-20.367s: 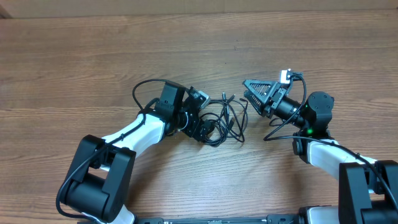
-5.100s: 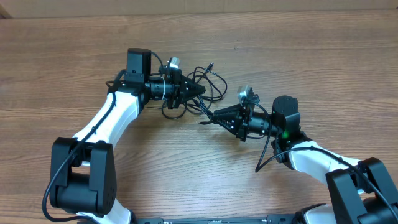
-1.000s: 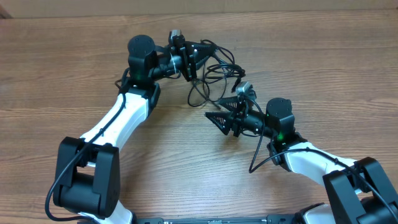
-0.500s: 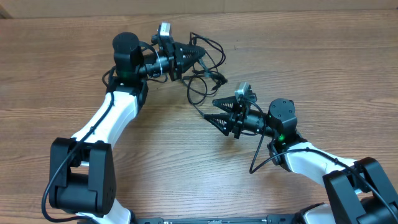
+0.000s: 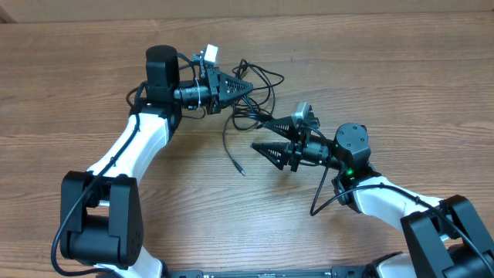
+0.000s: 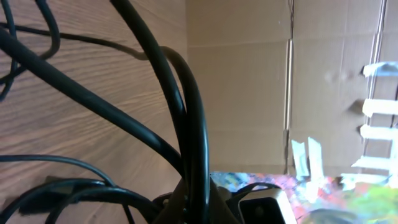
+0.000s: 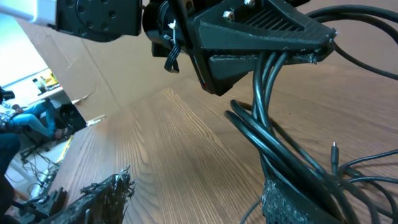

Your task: Untangle cables

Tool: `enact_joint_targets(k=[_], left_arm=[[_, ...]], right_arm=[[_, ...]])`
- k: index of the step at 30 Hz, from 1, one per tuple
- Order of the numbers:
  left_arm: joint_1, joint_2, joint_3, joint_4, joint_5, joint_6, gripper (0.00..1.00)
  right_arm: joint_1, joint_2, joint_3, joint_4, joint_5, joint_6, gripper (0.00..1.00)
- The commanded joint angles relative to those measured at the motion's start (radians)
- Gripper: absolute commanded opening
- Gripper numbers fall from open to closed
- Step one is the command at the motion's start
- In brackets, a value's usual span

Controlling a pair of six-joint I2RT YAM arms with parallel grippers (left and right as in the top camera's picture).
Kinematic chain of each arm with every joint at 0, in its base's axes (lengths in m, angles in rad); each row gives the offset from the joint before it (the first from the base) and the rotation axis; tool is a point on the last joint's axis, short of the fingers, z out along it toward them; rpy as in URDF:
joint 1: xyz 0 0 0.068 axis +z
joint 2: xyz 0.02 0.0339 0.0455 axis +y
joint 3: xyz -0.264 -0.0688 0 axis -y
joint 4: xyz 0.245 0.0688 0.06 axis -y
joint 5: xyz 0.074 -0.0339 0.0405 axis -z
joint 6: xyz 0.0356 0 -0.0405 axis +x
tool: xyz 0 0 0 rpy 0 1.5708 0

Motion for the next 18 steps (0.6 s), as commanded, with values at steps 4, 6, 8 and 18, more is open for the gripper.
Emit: enact_joint_targets(k=[4, 6, 8, 18], left_arm=[[0.026, -0.011, 0.009, -0.017, 0.03, 0.072, 0.04], [0.039, -0.011, 0.009, -0.031, 0.026, 0.08, 0.04], [0.053, -0.011, 0.009, -0.041, 0.024, 0.083, 0.04], [0.05, -0.011, 0.009, -0.074, 0.121, 0.111, 0.04]], right_arm=[[-0.004, -0.01, 0.01, 0.021, 0.0, -0.034, 0.69], [-0.004, -0.01, 0.01, 0.044, -0.019, -0.034, 0.69], [-0.004, -0.01, 0.01, 0.076, -0.043, -0.034, 0.69], [-0.066, -0.01, 0.01, 0.053, -0.032, -0.153, 0.66]])
